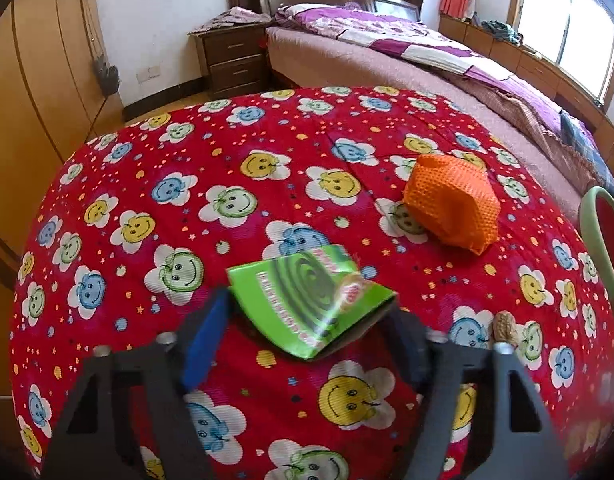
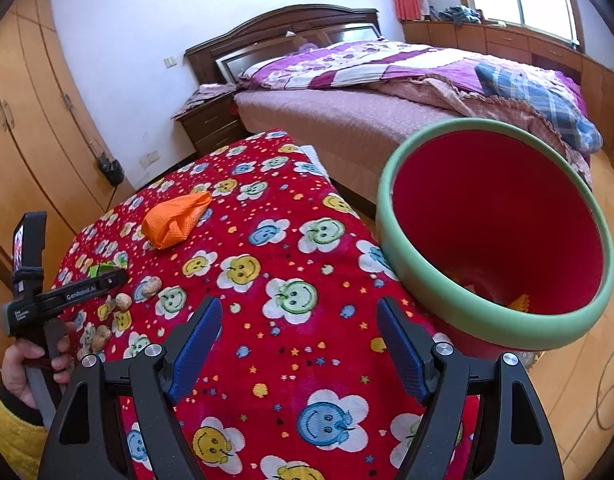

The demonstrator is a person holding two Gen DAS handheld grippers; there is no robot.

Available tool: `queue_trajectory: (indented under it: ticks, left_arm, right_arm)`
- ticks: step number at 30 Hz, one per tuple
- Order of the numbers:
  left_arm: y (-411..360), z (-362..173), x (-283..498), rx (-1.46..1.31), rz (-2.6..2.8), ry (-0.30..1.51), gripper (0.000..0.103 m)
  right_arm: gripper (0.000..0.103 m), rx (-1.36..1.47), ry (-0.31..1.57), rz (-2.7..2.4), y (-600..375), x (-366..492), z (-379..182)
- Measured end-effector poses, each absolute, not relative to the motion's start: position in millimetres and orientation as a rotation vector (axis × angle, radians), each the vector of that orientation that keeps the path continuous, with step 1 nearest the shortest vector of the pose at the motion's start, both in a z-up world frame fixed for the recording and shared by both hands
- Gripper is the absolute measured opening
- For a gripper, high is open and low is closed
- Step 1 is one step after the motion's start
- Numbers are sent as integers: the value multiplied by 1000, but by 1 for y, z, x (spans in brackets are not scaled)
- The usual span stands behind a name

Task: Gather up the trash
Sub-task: 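Grasp the green mosquito-coil packet with the left tool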

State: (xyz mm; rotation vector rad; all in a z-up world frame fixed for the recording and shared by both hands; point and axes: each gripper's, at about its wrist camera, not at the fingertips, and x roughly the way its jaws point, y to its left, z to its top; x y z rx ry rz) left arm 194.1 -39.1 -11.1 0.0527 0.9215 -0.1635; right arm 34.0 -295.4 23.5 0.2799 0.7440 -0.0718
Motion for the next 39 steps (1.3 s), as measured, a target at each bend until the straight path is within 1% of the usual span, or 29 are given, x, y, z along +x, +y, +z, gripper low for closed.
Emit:
queue_trajectory:
  ticks: [2, 3, 5, 6, 7, 8, 11, 18, 19, 20, 21, 22, 23, 26, 29, 35, 39]
  left_arm:
    - [-39, -10, 193, 52, -162, 916, 47]
    - [-37, -10, 193, 52, -159, 913, 43]
    - [-29, -7, 190, 32, -166, 913, 29]
    - [-24, -5, 189, 14, -173, 914, 26]
    - [-20, -3, 189, -4, -179, 914, 19]
    - [-17, -1, 189, -18, -181, 911, 16]
    - [-3, 6, 186, -57, -180, 886, 13]
    - [17, 16, 182, -111, -186, 863, 13]
    - [17, 16, 182, -117, -194, 864, 16]
    - [16, 16, 182, -121, -201, 871, 28]
    - [15, 15, 183, -121, -209, 881, 36]
    - [12, 14, 184, -119, -213, 885, 52]
    - [9, 14, 184, -113, -214, 885, 60]
    - [-3, 10, 187, -64, -206, 895, 65]
    - [-17, 4, 196, -3, -194, 929, 65]
    - [-33, -3, 218, 75, -146, 926, 65]
    - [-37, -8, 231, 60, -148, 934, 65]
  right_arm:
    - [80, 258, 743, -56, -290, 36, 28]
    - [80, 247, 740, -49, -287, 37, 30]
    - [80, 230, 736, -38, -282, 39, 35]
    - [80, 225, 734, -31, -279, 41, 38]
    - [80, 223, 732, -26, -278, 42, 40]
    - [80, 221, 728, -20, -275, 44, 43]
    - [80, 206, 713, -7, -269, 46, 49]
    - [80, 216, 723, 33, -257, 52, 48]
    - [80, 215, 726, 38, -256, 53, 46]
    - [80, 213, 729, 43, -254, 53, 45]
    - [80, 211, 730, 45, -253, 53, 44]
    - [80, 211, 731, 46, -253, 52, 43]
    - [80, 213, 730, 47, -253, 52, 43]
    - [80, 225, 727, 42, -258, 51, 42]
    - [80, 236, 726, 36, -262, 52, 41]
    - [80, 255, 727, 33, -271, 53, 38]
    - [80, 263, 734, 31, -275, 57, 35]
